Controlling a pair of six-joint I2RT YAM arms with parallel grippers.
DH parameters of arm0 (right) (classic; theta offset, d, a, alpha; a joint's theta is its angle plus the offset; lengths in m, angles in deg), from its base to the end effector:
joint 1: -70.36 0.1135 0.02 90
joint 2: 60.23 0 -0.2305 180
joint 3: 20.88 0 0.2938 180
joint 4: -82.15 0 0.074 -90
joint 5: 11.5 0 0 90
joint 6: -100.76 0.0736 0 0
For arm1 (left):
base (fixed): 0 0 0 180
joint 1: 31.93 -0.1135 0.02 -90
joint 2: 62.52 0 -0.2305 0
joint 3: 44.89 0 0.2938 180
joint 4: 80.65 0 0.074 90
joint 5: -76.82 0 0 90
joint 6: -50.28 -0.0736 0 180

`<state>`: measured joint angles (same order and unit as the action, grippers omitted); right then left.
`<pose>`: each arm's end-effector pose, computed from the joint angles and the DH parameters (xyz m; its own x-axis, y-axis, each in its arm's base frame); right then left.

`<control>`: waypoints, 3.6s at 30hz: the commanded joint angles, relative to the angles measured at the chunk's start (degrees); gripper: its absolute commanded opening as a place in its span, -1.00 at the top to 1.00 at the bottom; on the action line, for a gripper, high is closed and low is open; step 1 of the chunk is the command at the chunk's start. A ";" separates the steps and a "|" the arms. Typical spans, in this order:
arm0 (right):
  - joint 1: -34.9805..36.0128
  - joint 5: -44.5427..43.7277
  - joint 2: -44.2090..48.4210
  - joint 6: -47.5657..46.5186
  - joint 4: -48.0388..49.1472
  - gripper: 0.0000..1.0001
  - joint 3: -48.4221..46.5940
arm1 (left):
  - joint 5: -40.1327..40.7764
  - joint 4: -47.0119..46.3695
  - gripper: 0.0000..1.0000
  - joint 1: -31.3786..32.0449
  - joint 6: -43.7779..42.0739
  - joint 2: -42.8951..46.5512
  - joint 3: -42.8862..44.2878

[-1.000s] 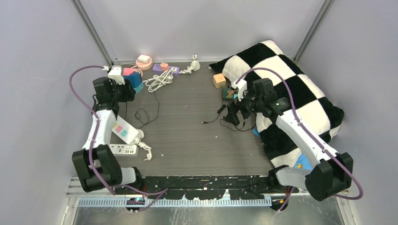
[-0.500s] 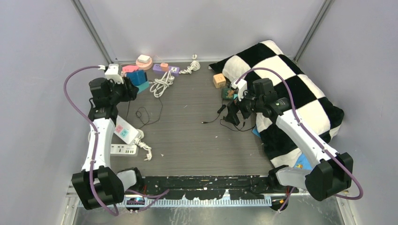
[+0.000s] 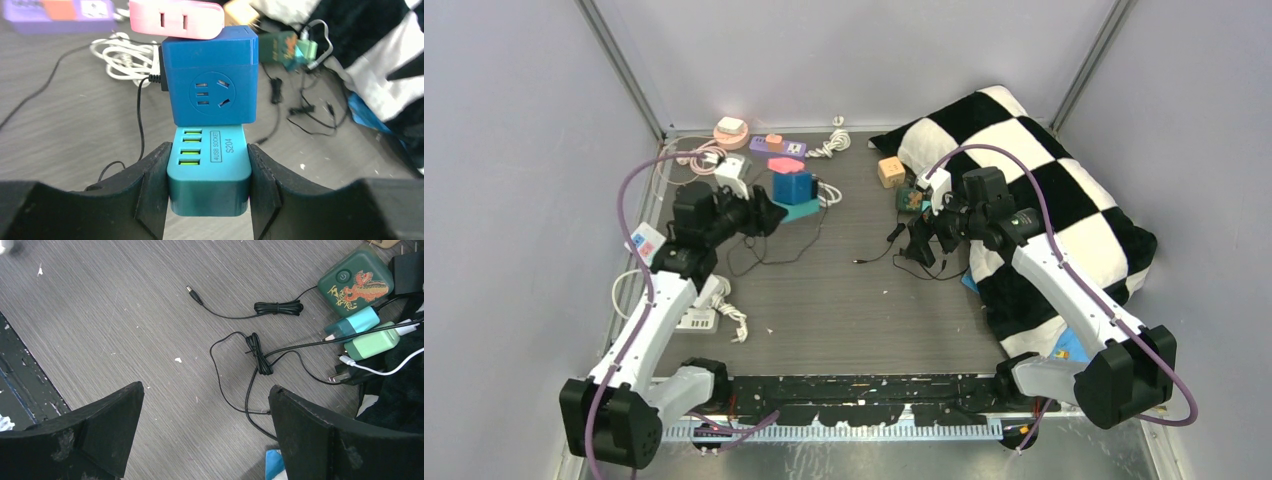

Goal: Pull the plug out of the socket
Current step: Move the socket to the corner of the board.

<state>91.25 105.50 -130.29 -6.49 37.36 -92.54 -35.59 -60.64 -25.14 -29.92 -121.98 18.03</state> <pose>0.3028 0.1513 0.2429 -0.4248 -0.4449 -0.7884 -0.7884 0.6099 0.0805 0.3266 -0.0671 0.2893 -0.3591 -0.1157 -0.9261 0.4171 0.8678 -0.2702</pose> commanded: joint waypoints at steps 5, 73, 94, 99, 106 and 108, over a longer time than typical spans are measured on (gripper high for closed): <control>-0.07 -0.66 0.45 -0.18 1.73 -0.99 -1.56 | 1.67 -15.41 0.99 11.10 7.41 2.68 -6.62; -3.36 28.02 -3.99 -15.91 -7.47 -0.99 1.61 | 48.20 -88.84 -0.14 63.94 1.33 -42.96 -38.10; -2.48 28.51 -6.17 -9.26 -4.17 -0.94 1.69 | 49.52 -27.65 -0.99 64.18 9.13 11.28 -32.00; -0.16 28.01 -8.68 -7.55 -4.71 -0.54 0.26 | 34.42 -23.22 -0.99 53.29 14.04 18.00 -28.89; 1.72 28.22 -10.45 -8.63 -5.94 0.72 -0.51 | 18.01 -28.20 -0.89 42.99 26.19 6.17 -23.07; 2.13 27.49 -11.10 -8.80 -5.92 0.88 -0.57 | 16.94 -31.88 -0.88 42.20 27.93 3.55 -23.36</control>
<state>92.50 132.63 -140.82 -14.80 31.26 -90.94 -9.82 -88.11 18.90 -8.85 -114.60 -6.75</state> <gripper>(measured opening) 0.126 0.946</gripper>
